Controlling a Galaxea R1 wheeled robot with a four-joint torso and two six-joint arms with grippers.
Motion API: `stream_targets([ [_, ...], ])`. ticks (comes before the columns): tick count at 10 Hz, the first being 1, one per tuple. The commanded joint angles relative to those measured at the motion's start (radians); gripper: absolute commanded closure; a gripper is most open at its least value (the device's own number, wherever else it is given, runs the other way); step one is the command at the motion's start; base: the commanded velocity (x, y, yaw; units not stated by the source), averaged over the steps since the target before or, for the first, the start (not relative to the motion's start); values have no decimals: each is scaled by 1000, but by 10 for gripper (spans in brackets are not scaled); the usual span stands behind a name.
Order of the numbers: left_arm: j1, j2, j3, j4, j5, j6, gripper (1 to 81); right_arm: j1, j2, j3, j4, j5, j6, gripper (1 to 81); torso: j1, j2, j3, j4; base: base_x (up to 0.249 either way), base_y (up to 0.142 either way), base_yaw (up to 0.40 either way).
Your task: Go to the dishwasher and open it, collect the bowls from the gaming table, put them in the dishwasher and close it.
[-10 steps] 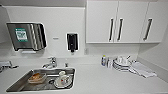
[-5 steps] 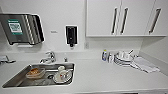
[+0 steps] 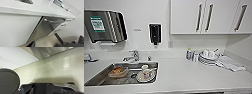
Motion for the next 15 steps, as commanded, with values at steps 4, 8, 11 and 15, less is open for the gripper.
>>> stream_targets([
  [4, -85, -52, 52, 10, 14, 3, 10, 79, -42, 35, 12, -37, 6, 10, 64, -102, 0, 0, 0, 0, 0],
  [8, -85, -25, 39, 13, -9, 6, 10, 88, -73, 52, 10, -37, 75, 10, 83, -134, 0, 0, 0, 0, 0],
  [11, -102, -23, 41, 18, -21, 8, 10, 102, -120, 113, 18, -38, 124, 10, 83, -135, 0, 0, 0, 0, 0],
  [15, -109, -34, 62, 70, -26, 6, 10, 196, -264, 340, 24, -78, 130, 10, 83, -135, 0, 0, 0, 0, 0],
])
